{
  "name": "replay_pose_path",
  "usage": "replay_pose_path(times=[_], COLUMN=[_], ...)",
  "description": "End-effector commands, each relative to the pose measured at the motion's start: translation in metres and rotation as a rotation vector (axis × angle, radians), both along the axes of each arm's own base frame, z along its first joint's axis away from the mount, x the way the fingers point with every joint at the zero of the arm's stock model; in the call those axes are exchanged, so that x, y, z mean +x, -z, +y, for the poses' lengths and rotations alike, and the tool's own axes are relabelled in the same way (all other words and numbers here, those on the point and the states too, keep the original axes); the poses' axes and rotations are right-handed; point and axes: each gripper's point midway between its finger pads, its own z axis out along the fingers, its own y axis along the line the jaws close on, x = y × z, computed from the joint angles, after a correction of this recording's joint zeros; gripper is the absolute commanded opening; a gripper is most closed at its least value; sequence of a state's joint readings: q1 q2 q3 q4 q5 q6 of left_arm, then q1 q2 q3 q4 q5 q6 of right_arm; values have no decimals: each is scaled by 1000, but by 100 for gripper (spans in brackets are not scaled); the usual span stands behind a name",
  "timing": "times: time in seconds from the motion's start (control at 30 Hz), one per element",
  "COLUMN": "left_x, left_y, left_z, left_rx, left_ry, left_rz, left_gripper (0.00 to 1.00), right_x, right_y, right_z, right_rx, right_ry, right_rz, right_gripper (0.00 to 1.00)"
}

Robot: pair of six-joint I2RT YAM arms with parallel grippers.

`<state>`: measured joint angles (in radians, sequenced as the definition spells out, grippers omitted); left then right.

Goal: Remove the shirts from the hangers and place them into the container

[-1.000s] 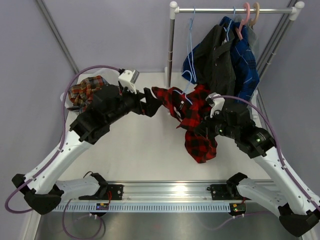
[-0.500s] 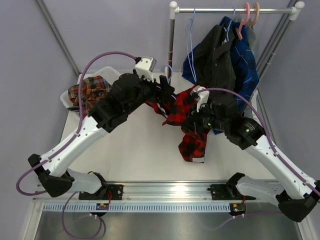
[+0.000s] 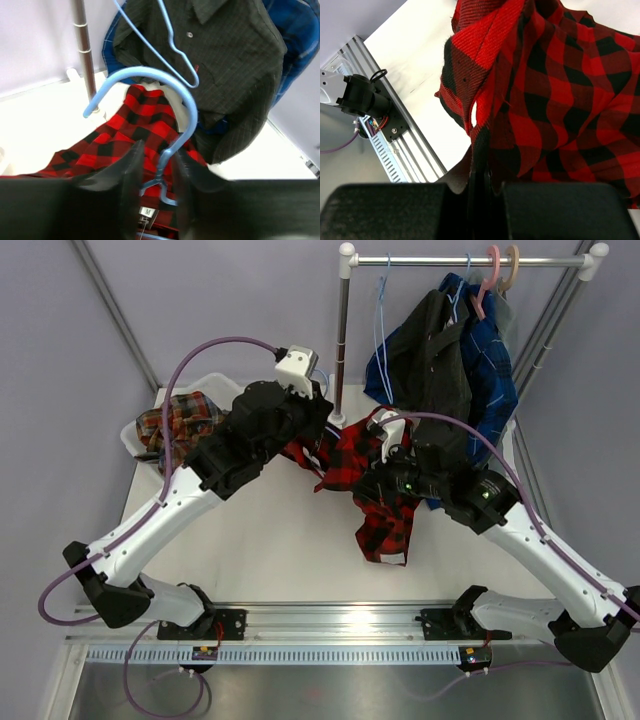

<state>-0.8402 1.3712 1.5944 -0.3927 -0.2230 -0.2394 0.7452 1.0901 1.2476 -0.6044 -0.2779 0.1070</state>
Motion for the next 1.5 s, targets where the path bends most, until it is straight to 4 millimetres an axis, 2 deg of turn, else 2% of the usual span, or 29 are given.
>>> replay_pose_path(times=[0.0, 0.1, 0.2, 0.23, 0.33, 0.4, 0.5, 0.57, 0.67, 0.7, 0.73, 0.8, 0.9, 1.0, 1.13, 1.3, 1.43, 1.47], left_x=[-2, 0, 6, 8, 16, 22, 29, 33, 43, 46, 51, 55, 59, 59, 57, 56, 57, 55], left_y=[-34, -35, -37, -40, -42, -40, -36, -34, -26, -29, -23, -24, -27, -30, -32, -28, -26, -27], left_z=[4, 11, 27, 34, 54, 66, 76, 77, 75, 76, 72, 70, 66, 66, 68, 69, 69, 69], left_rx=[-55, -40, -10, -4, 54, 101, 136, 140, 161, 153, 166, 156, 128, 105, 97, 99, 103, 90], left_ry=[-16, -43, -123, -152, -249, -316, -389, -418, -467, -486, -491, -512, -521, -525, -527, -532, -532, -530], left_rz=[-80, -96, -120, -132, -174, -196, -207, -201, -186, -189, -182, -180, -177, -177, -177, -171, -168, -166], left_gripper=[16, 0, 0, 0, 0, 0, 0, 0, 0, 0, 0, 0, 0, 0, 0, 0, 0, 0], right_x=[7, 11, 18, 20, 31, 38, 41, 45, 47, 49, 48, 46, 46, 59, 75, 87, 94, 101], right_y=[-49, -50, -50, -55, -66, -75, -93, -103, -105, -105, -102, -100, -91, -71, -55, -35, -29, -26], right_z=[12, 11, 9, 9, 3, -1, 0, 1, 5, 6, 10, 18, 31, 36, 35, 43, 51, 53], right_rx=[95, 85, 68, 72, 53, 35, 63, 104, 130, 138, 142, 163, 177, 147, 141, 108, 94, 97], right_ry=[-19, -1, 28, 35, 91, 126, 144, 172, 201, 210, 204, 197, 202, 279, 381, 463, 495, 533], right_rz=[-135, -144, -158, -167, -197, -213, -236, -244, -223, -218, -207, -184, -145, -101, -57, -12, 0, 6], right_gripper=[0, 0, 8, 25, 57, 63, 65, 66, 62, 61, 59, 55, 56, 62, 69, 71, 72, 72])
